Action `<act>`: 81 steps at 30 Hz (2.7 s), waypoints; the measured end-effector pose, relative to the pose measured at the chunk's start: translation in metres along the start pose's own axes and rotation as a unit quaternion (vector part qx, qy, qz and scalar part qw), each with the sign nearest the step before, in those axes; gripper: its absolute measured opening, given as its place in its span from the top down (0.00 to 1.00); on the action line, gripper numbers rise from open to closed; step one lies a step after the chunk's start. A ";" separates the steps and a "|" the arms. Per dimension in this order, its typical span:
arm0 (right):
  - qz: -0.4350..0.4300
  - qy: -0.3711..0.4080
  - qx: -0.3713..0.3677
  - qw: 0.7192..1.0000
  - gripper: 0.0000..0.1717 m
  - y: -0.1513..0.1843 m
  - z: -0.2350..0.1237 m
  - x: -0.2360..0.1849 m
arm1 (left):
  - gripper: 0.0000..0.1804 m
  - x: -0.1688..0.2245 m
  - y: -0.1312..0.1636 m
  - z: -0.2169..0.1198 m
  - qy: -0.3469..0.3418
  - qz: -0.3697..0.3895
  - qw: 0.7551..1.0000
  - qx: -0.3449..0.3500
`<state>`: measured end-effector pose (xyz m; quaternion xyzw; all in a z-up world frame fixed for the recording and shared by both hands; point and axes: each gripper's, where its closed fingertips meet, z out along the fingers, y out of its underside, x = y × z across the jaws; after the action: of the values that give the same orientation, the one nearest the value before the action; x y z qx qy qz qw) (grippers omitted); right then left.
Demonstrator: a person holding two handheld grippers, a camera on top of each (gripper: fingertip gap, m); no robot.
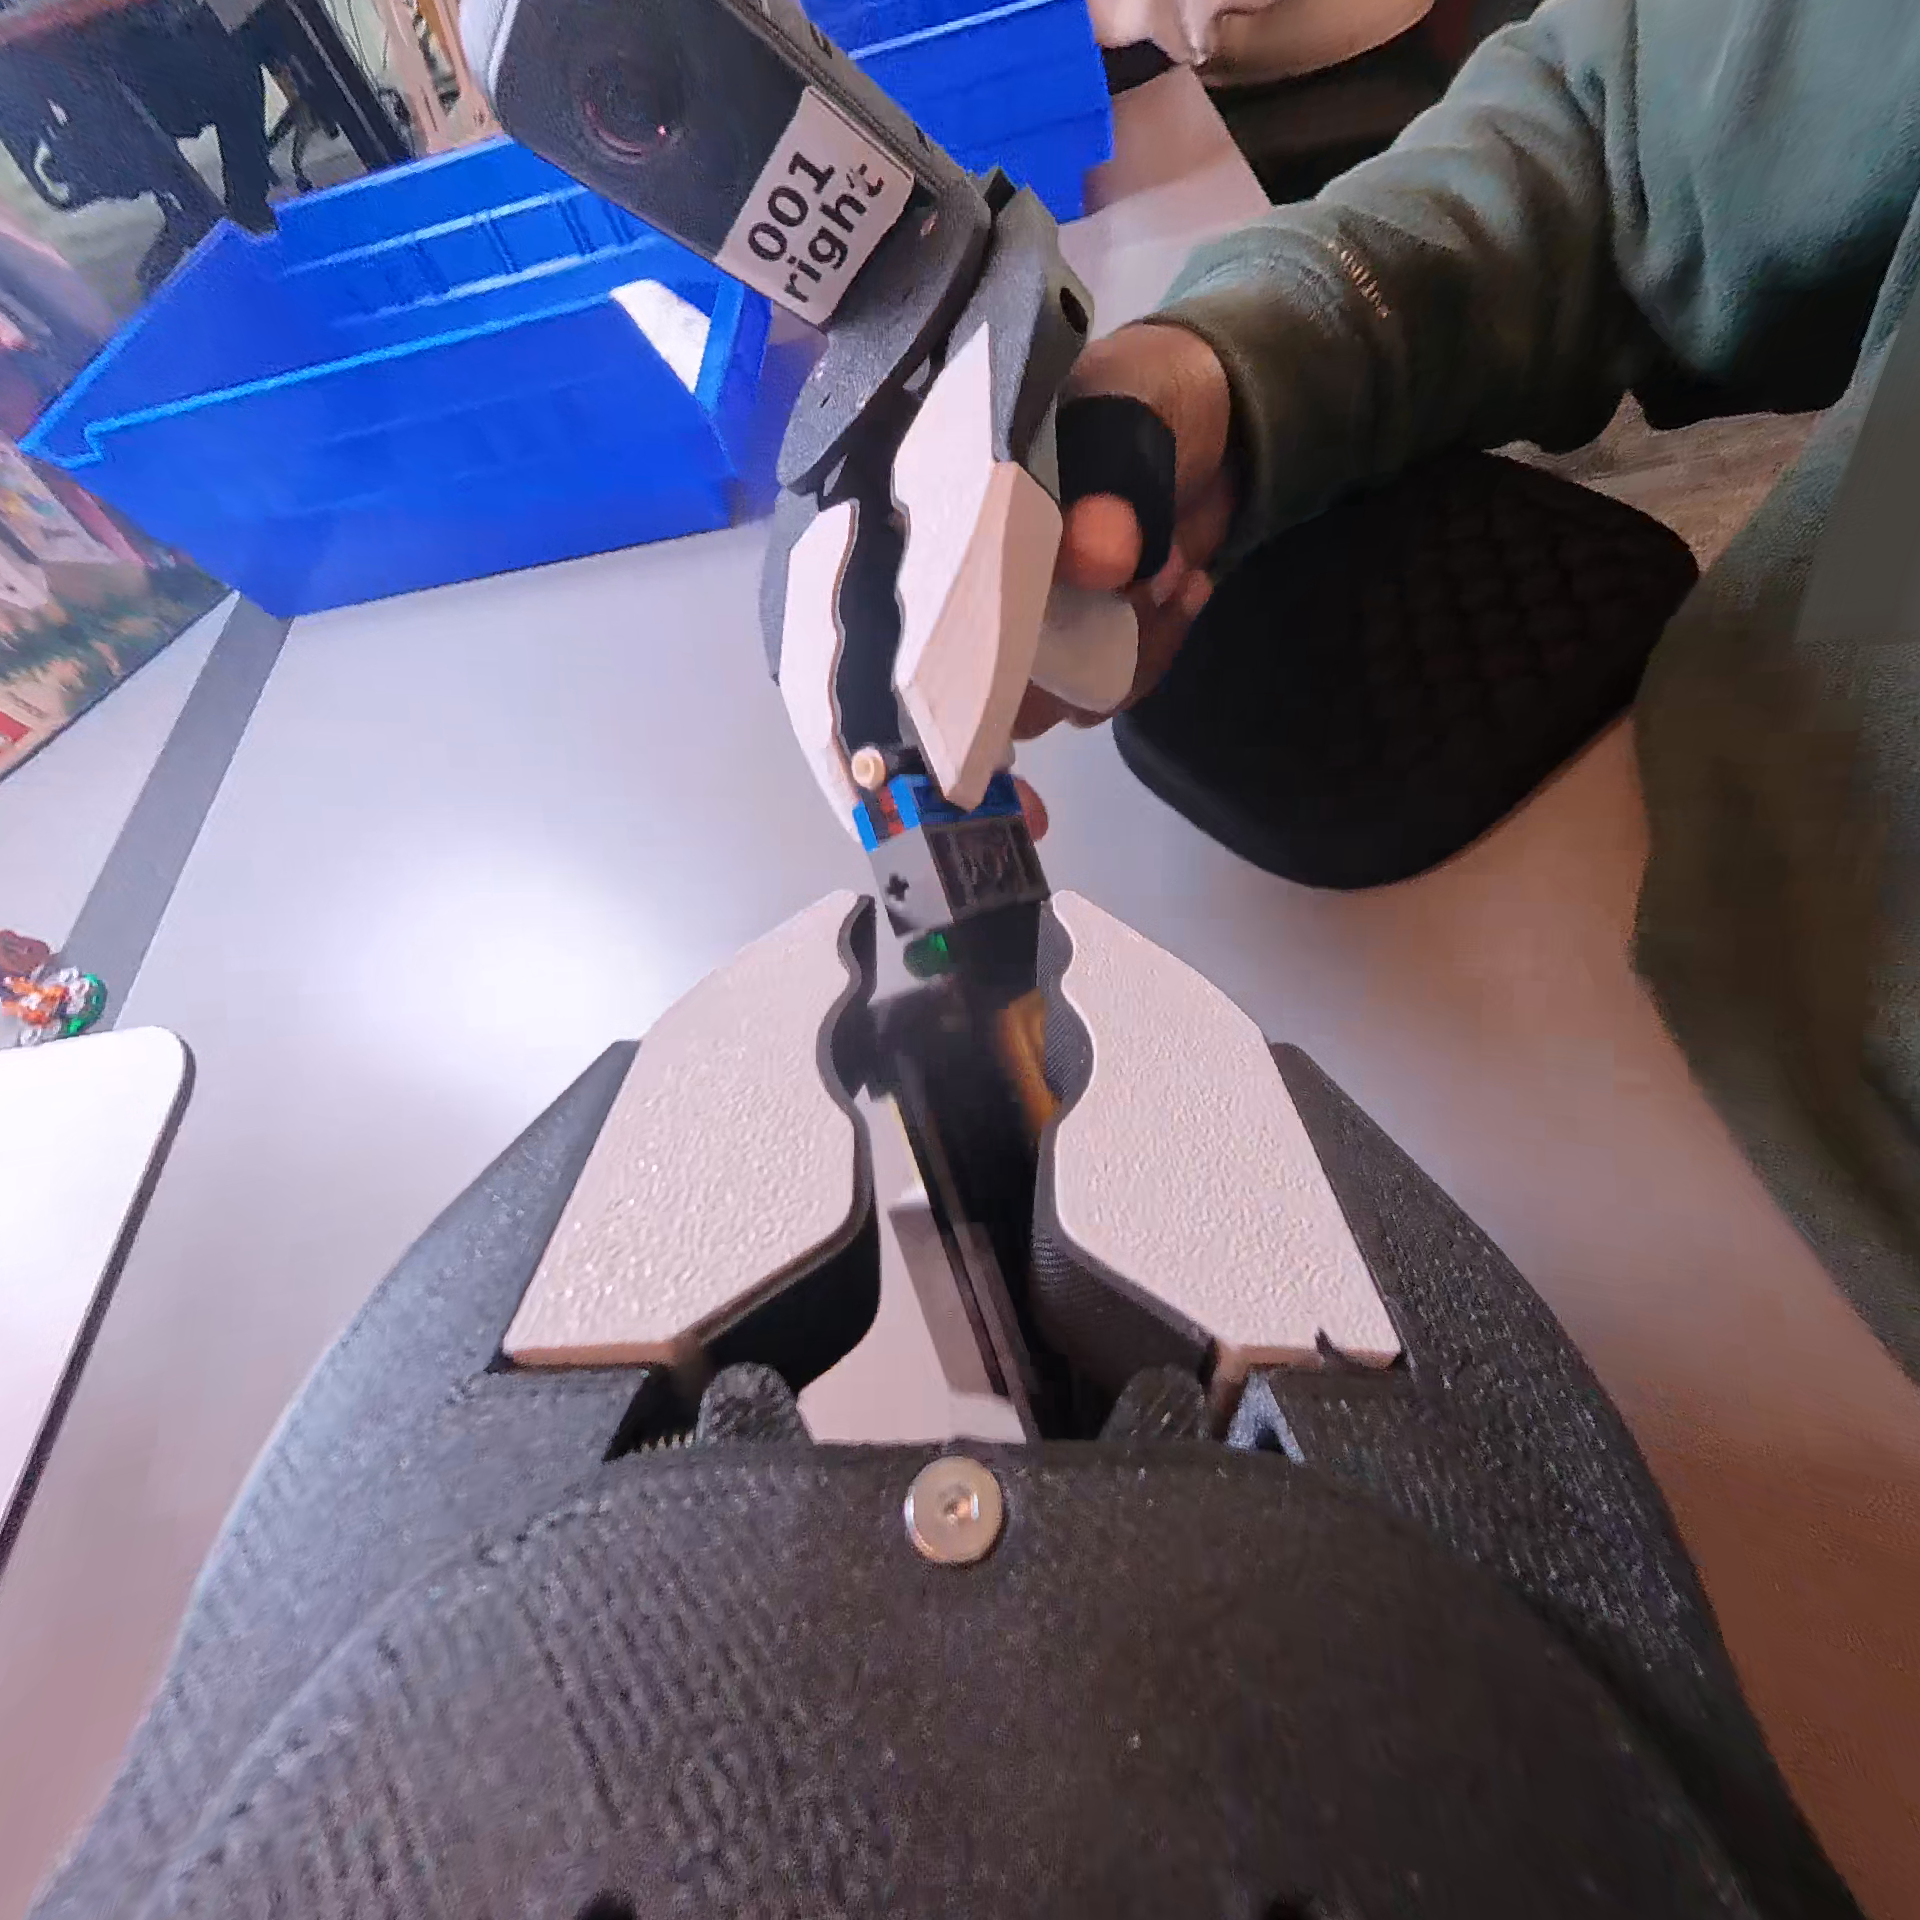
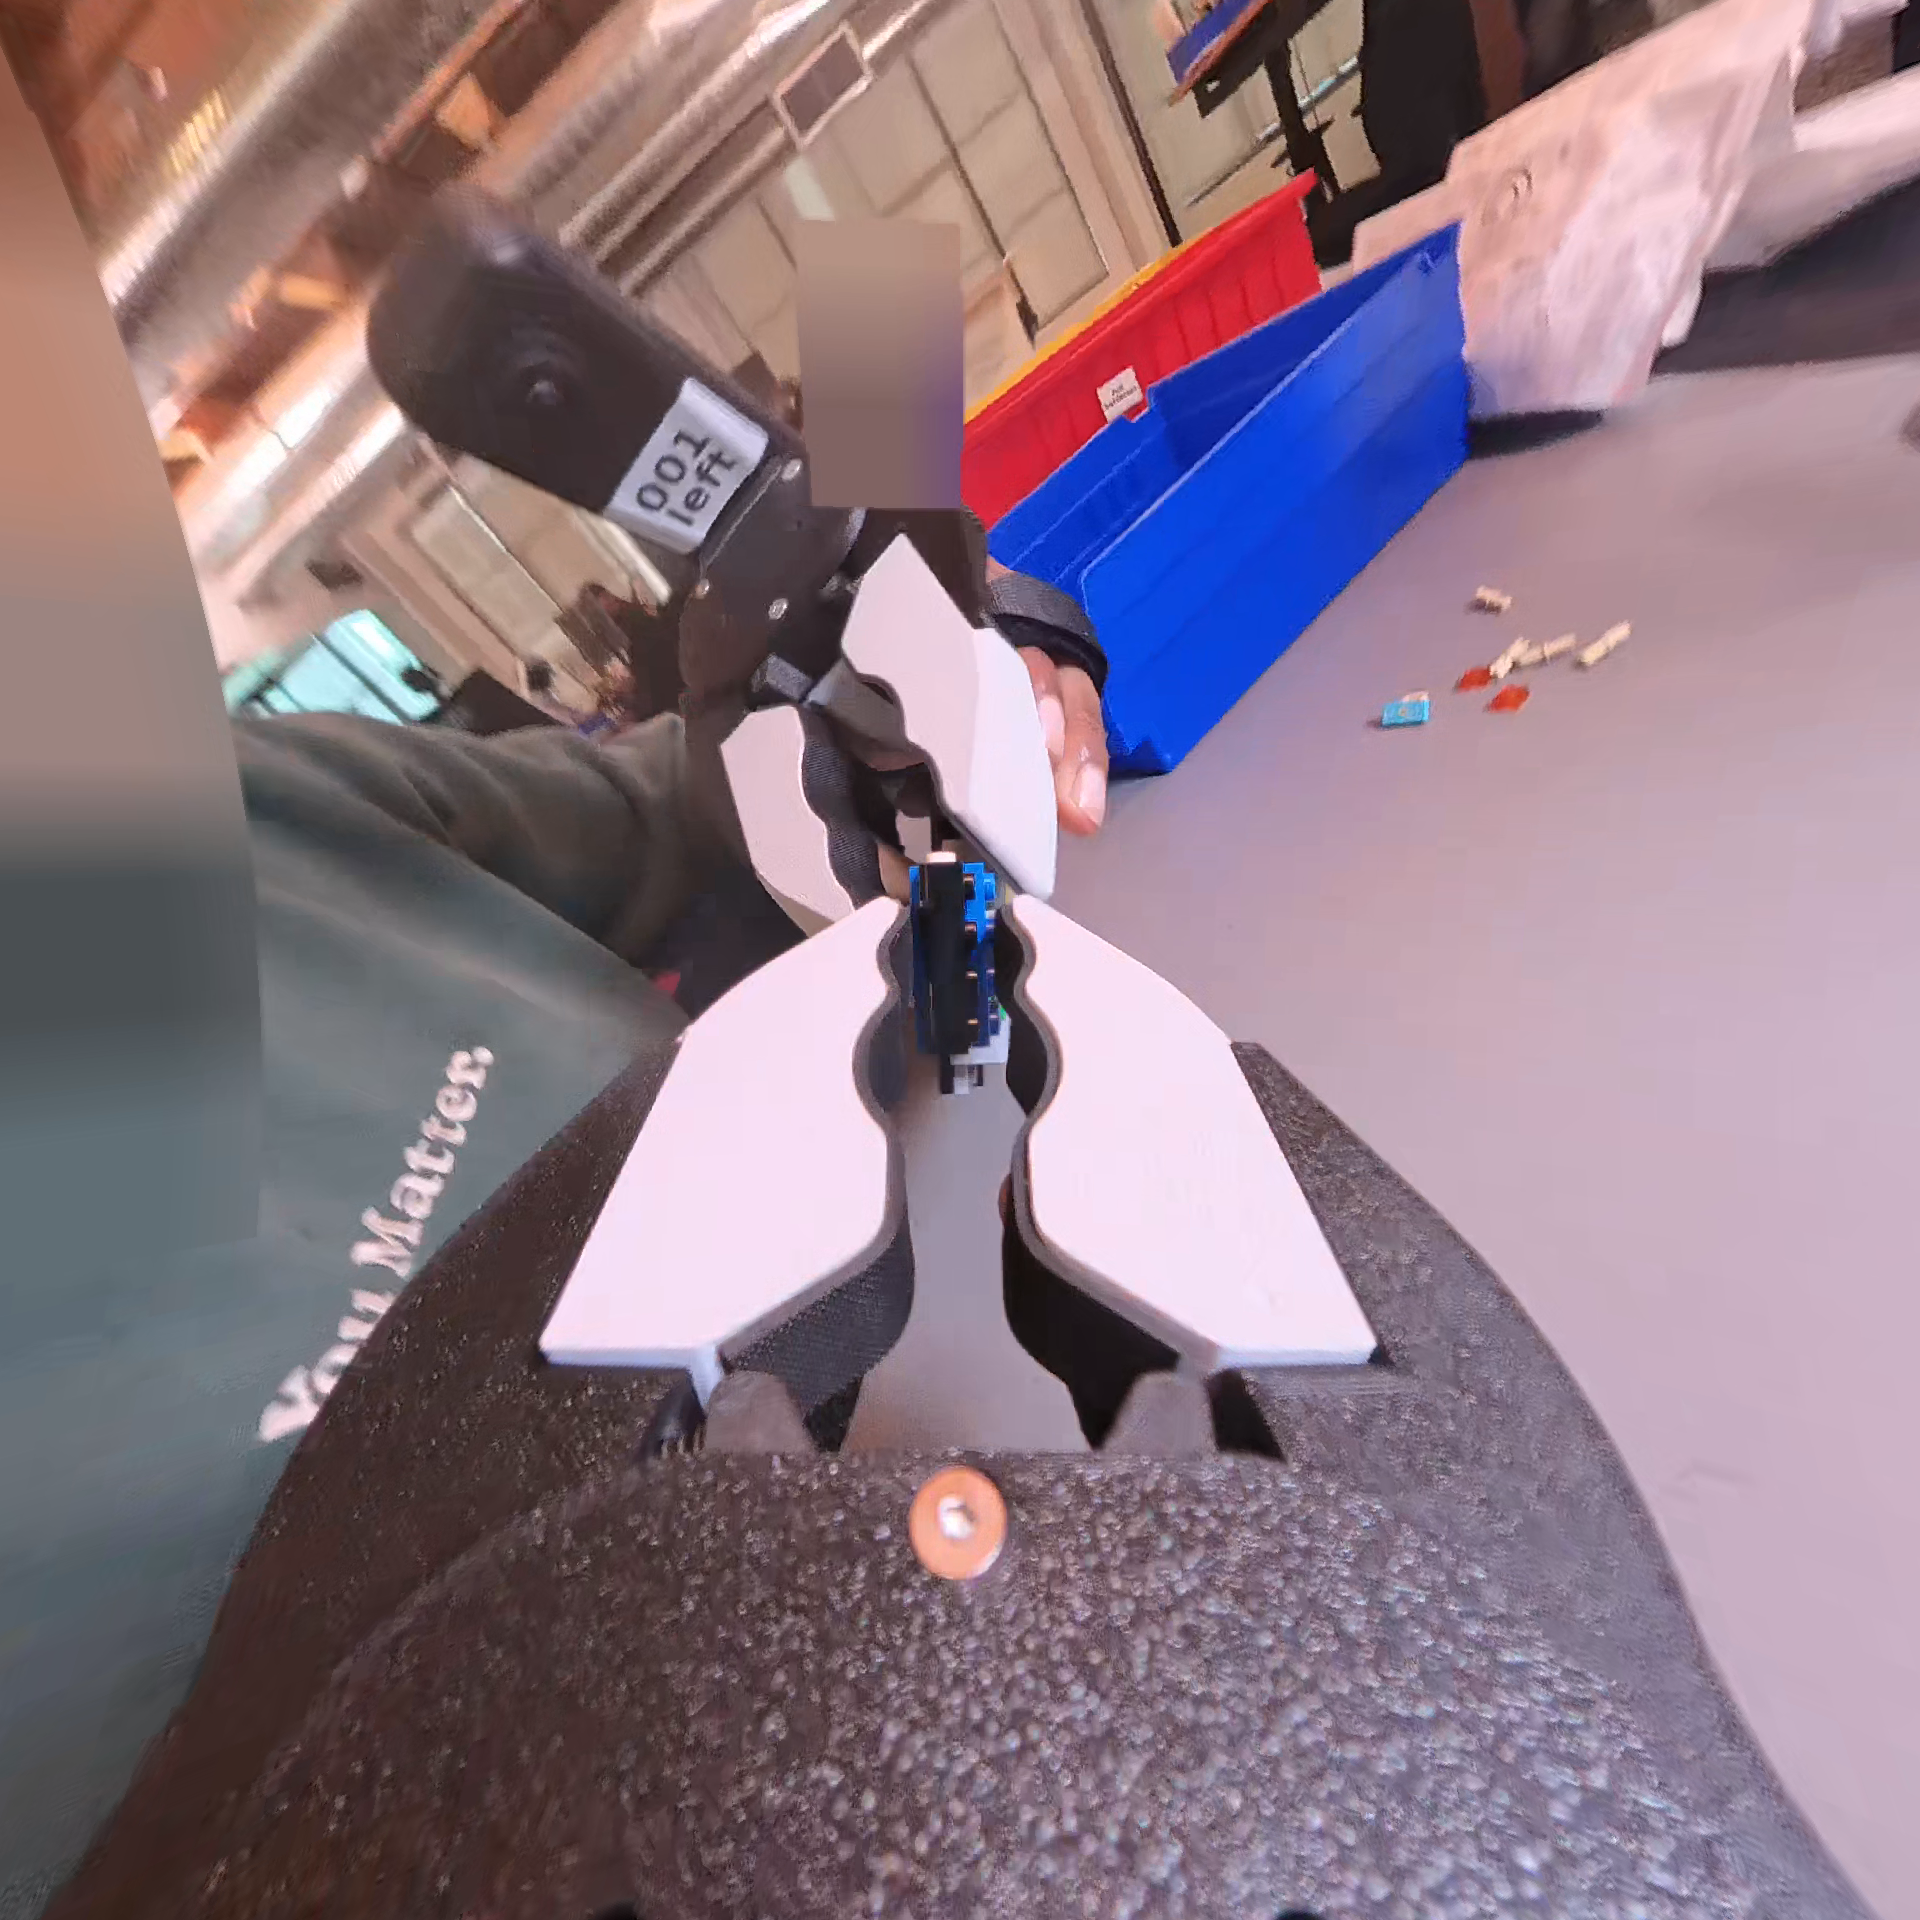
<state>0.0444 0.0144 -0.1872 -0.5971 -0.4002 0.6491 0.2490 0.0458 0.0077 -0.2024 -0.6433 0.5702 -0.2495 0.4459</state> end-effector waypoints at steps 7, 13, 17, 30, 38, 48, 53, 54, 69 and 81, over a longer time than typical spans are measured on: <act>0.125 0.018 0.036 0.991 0.92 -0.002 -0.011 0.028 | 0.76 -0.010 0.020 -0.009 -0.031 -0.023 0.998 -0.056; 0.156 0.039 0.048 0.986 0.92 -0.001 -0.016 0.040 | 0.66 -0.003 0.046 0.002 -0.025 -0.054 0.992 -0.110; 0.156 0.044 0.052 0.985 0.92 -0.003 -0.017 0.041 | 0.69 -0.002 0.048 0.005 -0.012 -0.079 0.991 -0.104; -0.321 0.032 0.017 0.946 0.91 -0.008 -0.023 -0.007 | 0.85 -0.006 0.027 -0.010 -0.049 0.014 0.997 -0.061; -0.351 0.139 -0.071 0.923 0.82 0.001 -0.027 0.020 | 0.86 -0.029 0.027 -0.021 -0.282 0.322 0.896 -0.120; -0.162 0.163 -0.130 0.965 0.77 0.030 -0.007 0.047 | 0.87 -0.028 0.033 -0.011 -0.336 0.463 0.804 -0.161; -0.275 0.158 -0.146 0.937 0.78 0.037 -0.013 0.051 | 0.80 -0.019 0.047 -0.003 -0.272 0.414 0.853 -0.161; -0.298 0.154 -0.149 0.930 0.78 0.039 -0.014 0.050 | 0.73 -0.016 0.049 -0.003 -0.249 0.376 0.878 -0.159; -0.535 0.159 -0.185 0.809 0.78 0.063 0.006 0.043 | 0.57 0.010 0.082 0.015 -0.052 0.134 0.967 -0.210; -0.308 0.126 -0.176 0.926 0.67 0.052 0.010 0.032 | 0.57 -0.002 0.081 0.020 -0.116 0.198 0.948 -0.220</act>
<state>0.0371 0.0089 -0.2489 -0.5560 -0.6373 0.3788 0.3757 0.0206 0.0191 -0.2816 -0.6240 0.6715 0.0518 0.3963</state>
